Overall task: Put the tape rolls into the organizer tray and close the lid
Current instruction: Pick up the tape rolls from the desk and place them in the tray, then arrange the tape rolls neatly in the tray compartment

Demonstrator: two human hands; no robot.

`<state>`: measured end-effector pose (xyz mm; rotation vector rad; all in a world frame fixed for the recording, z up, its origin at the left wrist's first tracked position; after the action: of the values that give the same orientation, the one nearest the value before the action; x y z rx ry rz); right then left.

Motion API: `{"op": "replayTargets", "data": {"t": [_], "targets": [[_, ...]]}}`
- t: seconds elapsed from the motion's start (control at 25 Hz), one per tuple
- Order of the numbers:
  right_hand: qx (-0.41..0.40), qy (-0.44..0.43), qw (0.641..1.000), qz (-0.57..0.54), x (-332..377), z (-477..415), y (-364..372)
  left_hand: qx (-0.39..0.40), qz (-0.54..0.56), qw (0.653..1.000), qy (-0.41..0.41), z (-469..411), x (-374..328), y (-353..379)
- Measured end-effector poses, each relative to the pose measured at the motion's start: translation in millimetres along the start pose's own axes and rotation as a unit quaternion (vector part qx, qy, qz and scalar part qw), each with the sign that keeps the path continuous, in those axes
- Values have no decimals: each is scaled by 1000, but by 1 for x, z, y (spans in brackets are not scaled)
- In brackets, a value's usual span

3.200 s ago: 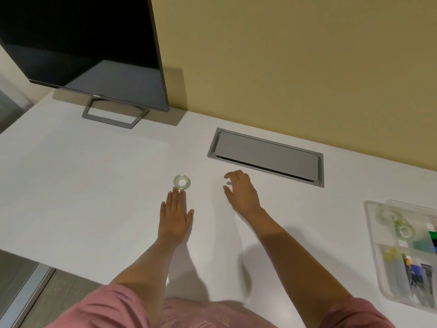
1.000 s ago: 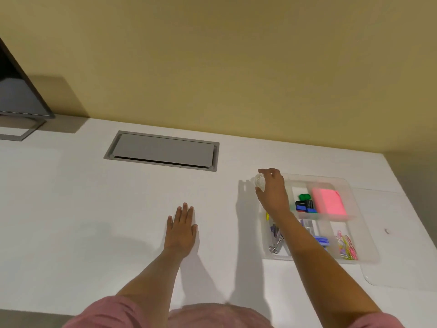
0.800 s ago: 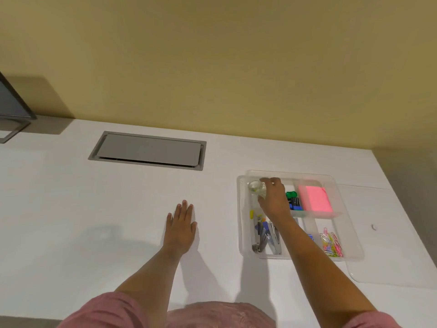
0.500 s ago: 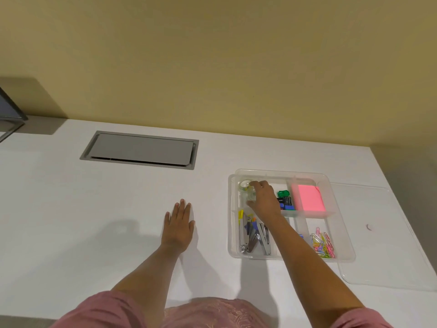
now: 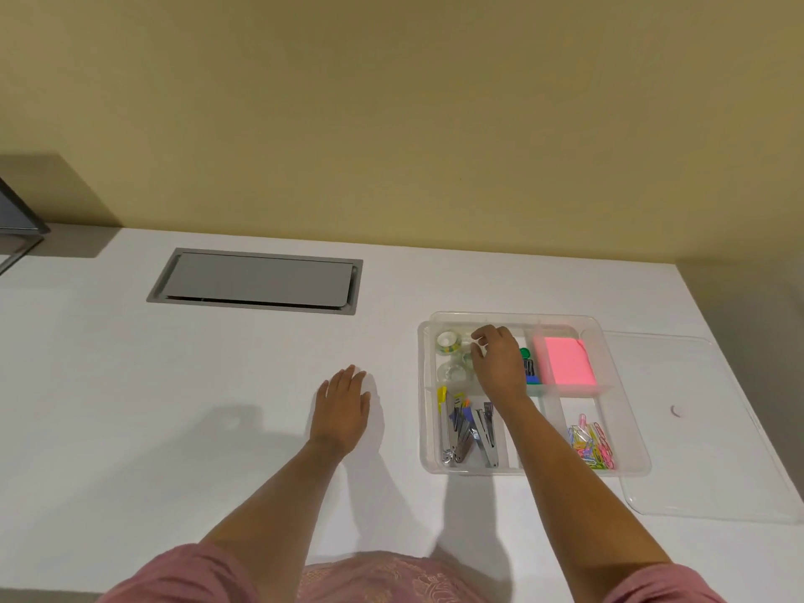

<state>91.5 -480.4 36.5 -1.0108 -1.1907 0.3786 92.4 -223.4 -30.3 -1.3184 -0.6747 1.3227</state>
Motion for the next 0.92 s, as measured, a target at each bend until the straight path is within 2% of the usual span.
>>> {"op": "replayTargets", "data": {"t": [0.2, 0.32, 0.48, 0.64, 0.76, 0.92], "targets": [[-35, 23, 999, 8, 0, 5, -12, -72, 28, 992, 98, -23, -44, -42], [-47, 28, 998, 18, 0, 8, -15, -75, 14, 985, 152, -36, -74, -55], [-20, 17, 999, 30, -5, 6, -16, -63, -6, 980, 186, -49, -117, -54], [32, -10, 997, 69, -14, -10, -14, -23, -49, 989, 140, -67, -141, -36], [95, -66, 986, 121, -18, -22, -5, 2, -110, 990, 85, -77, -154, -20], [118, -148, 965, 182, -15, -36, 3, 3, -122, 992, 28, -81, -161, -6]]}}
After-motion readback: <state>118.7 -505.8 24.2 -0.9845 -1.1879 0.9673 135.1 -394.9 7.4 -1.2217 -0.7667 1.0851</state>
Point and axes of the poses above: each hand's wrist, its own z-axis away from the middle knuckle, its own y-axis out of the palm, x = y × z, the point moved 8 cm from there along -z, towards the middle knuckle, and after that the axes turned 1 degree about y, right-handed, at the moved point
